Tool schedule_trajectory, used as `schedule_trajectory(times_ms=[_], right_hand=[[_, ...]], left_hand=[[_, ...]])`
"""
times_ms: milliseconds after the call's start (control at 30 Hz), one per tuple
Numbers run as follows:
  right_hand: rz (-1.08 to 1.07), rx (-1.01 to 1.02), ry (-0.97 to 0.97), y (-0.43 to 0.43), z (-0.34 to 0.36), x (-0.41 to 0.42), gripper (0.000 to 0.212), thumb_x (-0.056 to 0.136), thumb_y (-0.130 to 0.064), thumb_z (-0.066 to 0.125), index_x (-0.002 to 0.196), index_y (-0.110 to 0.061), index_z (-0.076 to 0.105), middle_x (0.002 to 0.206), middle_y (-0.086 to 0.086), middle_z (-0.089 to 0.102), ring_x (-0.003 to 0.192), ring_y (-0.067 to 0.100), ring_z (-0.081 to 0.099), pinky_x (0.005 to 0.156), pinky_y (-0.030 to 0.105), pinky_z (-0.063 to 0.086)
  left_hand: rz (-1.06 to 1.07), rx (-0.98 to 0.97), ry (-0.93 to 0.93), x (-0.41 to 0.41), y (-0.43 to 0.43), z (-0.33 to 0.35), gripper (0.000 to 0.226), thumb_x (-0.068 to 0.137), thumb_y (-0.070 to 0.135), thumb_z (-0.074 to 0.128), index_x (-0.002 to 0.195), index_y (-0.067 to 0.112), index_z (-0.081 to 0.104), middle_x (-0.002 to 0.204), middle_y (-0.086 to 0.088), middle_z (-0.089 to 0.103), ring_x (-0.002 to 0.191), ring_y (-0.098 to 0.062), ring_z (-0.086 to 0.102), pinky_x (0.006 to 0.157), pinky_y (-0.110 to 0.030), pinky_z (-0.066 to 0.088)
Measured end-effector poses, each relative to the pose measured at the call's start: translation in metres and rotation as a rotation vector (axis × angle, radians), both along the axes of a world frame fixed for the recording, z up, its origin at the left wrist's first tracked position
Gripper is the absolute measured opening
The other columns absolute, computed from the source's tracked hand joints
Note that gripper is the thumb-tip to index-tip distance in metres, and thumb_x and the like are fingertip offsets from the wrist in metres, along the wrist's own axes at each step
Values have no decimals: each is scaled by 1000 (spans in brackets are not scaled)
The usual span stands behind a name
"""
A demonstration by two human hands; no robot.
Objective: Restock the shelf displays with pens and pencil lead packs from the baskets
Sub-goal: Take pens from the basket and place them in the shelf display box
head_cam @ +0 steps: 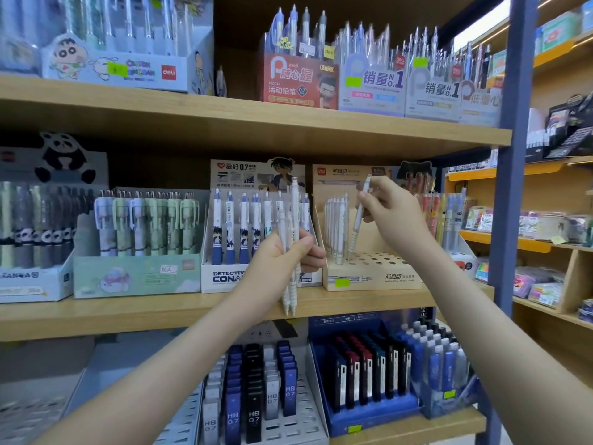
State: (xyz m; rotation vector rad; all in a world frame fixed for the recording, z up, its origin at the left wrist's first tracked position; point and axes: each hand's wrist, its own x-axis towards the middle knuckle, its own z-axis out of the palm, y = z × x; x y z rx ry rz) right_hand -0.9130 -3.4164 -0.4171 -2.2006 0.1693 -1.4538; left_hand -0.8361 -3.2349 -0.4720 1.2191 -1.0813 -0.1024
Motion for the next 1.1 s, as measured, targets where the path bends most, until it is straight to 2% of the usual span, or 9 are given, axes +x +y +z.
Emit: schedule_trajectory(times_ms=[133, 233, 300, 567, 667, 767, 867, 967, 1100], right_hand=[[-5, 0, 139, -2, -8, 6, 26, 95, -28, 54, 118, -16, 57, 84, -6, 66, 76, 8, 64, 72, 24, 51], [-23, 32, 190, -5, -15, 11, 17, 93, -32, 57, 100, -18, 58, 83, -4, 67, 74, 13, 66, 78, 39, 55], [-47, 23, 188, -4, -15, 12, 13, 93, -32, 57, 91, -19, 56, 80, -2, 67, 74, 15, 66, 77, 41, 55], [-138, 14, 304, 5, -24, 15, 9, 94, -22, 56, 97, -15, 52, 91, 9, 65, 75, 16, 56, 55, 17, 36], [-165, 21, 229, 12, -28, 6, 27, 91, -24, 61, 114, -14, 51, 99, 0, 57, 83, 11, 51, 58, 14, 35], [6, 56, -68, 34, -31, -11, 24, 92, -26, 58, 114, -17, 55, 95, -7, 56, 83, 0, 52, 65, 10, 41], [319, 118, 49, 60, -32, -26, 14, 92, -22, 57, 106, -18, 61, 92, -8, 60, 81, -1, 55, 72, 11, 45], [392, 133, 206, 66, -35, -31, 12, 93, -18, 56, 88, -10, 63, 75, 1, 61, 67, 12, 55, 64, 19, 47], [422, 311, -44, 48, -27, -38, 12, 94, -18, 55, 90, -13, 64, 76, -3, 64, 72, 8, 60, 71, 25, 52]], left_hand=[[-17, 8, 8, 0, 0, 0, 14, 98, 10, 46, 90, 10, 58, 81, -3, 71, 76, -13, 69, 71, -22, 56], [-26, 13, 5, 0, 0, -3, 13, 98, 10, 46, 92, 9, 58, 80, -3, 70, 74, -12, 69, 68, -19, 54], [-33, 20, 3, 0, -1, -4, 13, 98, 10, 46, 93, 8, 58, 80, -3, 70, 74, -12, 69, 67, -16, 52], [-69, 59, 23, -2, -1, -4, 16, 99, 9, 45, 90, 8, 59, 77, -1, 70, 71, -11, 68, 68, -19, 54], [-98, 77, 29, -3, -2, -5, 18, 99, 10, 46, 87, 9, 59, 76, -2, 70, 73, -13, 68, 72, -25, 57], [-135, 88, 10, -6, -4, -6, 15, 98, 9, 46, 88, 7, 57, 77, -4, 68, 72, -15, 68, 72, -24, 57], [-179, 132, -17, -9, -8, -6, 11, 98, 9, 47, 94, 6, 57, 78, -5, 68, 72, -15, 67, 74, -25, 56], [-231, 151, -18, -14, -13, -7, 11, 97, 8, 48, 98, 7, 58, 83, -7, 68, 75, -16, 67, 77, -28, 57], [-136, 140, -40, -13, -15, -6, 14, 97, 12, 49, 106, 11, 60, 102, -7, 71, 95, -18, 69, 87, -29, 55]])
